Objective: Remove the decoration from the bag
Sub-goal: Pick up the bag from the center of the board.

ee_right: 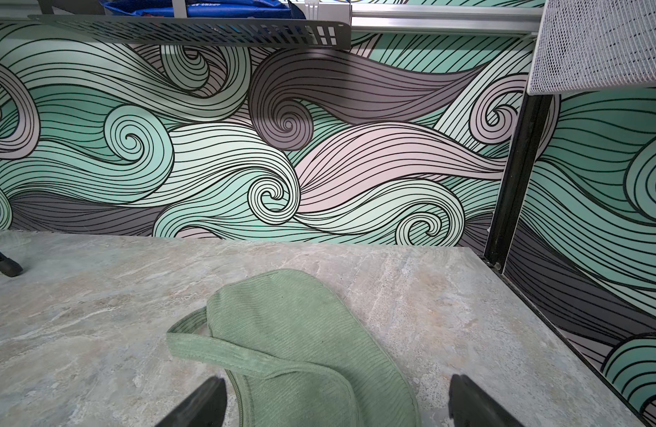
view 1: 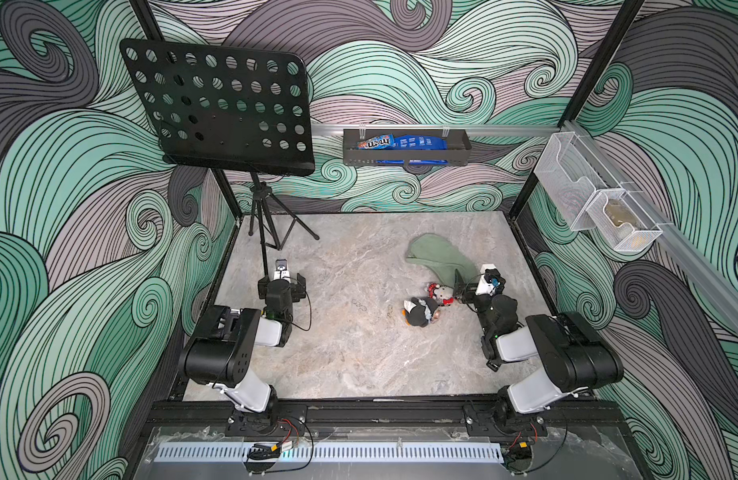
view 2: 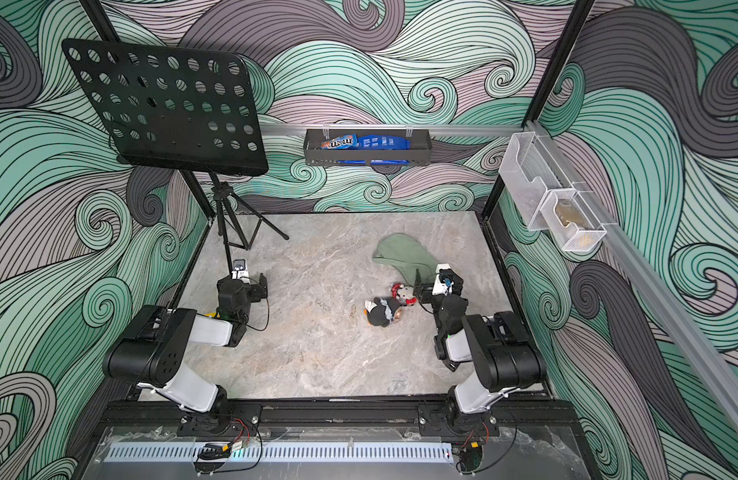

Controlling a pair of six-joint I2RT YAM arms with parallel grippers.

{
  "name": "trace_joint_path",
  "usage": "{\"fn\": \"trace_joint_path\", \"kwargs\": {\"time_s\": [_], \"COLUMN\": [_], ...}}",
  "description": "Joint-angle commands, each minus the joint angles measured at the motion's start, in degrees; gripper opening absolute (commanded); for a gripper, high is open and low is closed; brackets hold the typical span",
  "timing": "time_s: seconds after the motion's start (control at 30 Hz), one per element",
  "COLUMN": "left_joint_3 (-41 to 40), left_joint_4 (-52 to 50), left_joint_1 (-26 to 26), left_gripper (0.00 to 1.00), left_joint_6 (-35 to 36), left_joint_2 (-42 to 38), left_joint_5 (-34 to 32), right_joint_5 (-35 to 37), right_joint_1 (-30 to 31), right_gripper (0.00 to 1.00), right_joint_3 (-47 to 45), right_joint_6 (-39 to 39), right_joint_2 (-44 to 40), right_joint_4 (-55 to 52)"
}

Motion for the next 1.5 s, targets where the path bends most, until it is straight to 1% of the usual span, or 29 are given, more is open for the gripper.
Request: {"fn": "trace_joint_path", "kwargs": {"time_s": [0.0, 0.5, 0.53, 0.57, 0.63, 0.67, 0.7, 0.73, 0.8, 0.9, 1.0, 1.27, 1.37, 1.43, 1.47], "left_joint_3": [1.16, 0.91, 0.1, -1.28, -5.05, -5.82, -5.78, -5.21, -2.83, -0.07, 0.69, 0.01, -1.88, -1.05, 0.08], "left_joint_4": [-0.26, 0.08, 1.3, 4.6, 12.22, 14.44, 14.02, 11.83, 7.23, 2.02, 0.67, 2.05, 2.89, -2.26, -5.57], "left_joint_1": [-0.28, -0.4, -0.37, -0.38, -0.33, -0.33, -0.38, -0.35, -0.39, -0.34, -0.34, -0.49, -1.03, -1.16, -1.4], "left_gripper": [0.99, 0.99, 0.99, 0.99, 0.99, 0.99, 0.99, 0.99, 0.99, 0.99, 0.99, 0.99, 0.99, 0.99, 0.99], "left_joint_6": [-0.26, -0.07, 0.23, 0.37, 0.15, 0.51, 0.59, 0.23, 0.12, 0.2, 0.13, 0.55, 0.87, -0.05, -0.37], "left_joint_2": [-0.38, -0.44, -0.58, -0.55, 0.28, 0.79, 0.52, 0.06, -0.15, -0.28, -0.32, -0.54, -4.37, -8.89, -11.94], "left_joint_5": [0.19, 0.21, 0.79, 1.36, 0.88, 1.1, 1.41, 1.22, 0.55, 0.73, 0.66, 1.02, -0.06, -2.84, -4.64], "right_joint_5": [-0.31, -0.22, 0.41, 1.33, 1.9, 1.96, 1.9, 1.41, 0.69, 3.58, 4.13, 4.33, 7.41, 7.6, 7.54], "right_joint_1": [-0.03, -0.03, 0.4, 0.78, 0.73, 0.45, 0.25, 0.31, 0.29, 0.94, 1.07, 1.29, 0.96, -0.08, -0.04], "right_gripper": [0.99, 0.99, 0.99, 0.99, 0.99, 0.99, 0.99, 0.99, 0.99, 0.99, 0.99, 0.99, 0.99, 0.99, 0.99], "right_joint_3": [0.25, 0.02, -0.4, -2.26, -7.15, -8.65, -8.99, -8.38, -5.7, -0.82, -0.36, -0.82, -4.03, -4.38, -3.69], "right_joint_6": [0.29, 0.23, 0.02, -0.26, 0.09, 0.54, 0.58, 0.47, 0.28, 0.55, 0.38, 0.19, 1.69, 3.22, 3.19], "right_joint_2": [-0.06, -0.17, -0.19, -0.34, -0.05, 0.85, 1.7, 1.33, -0.29, -0.12, -0.01, -0.02, -1.09, -4.18, -7.07], "right_joint_4": [0.59, 0.85, 2.25, 5.85, 15.34, 19.2, 20.49, 18.87, 10.26, 2.07, 1.72, 3.01, 8.16, 5.24, 0.71]}}
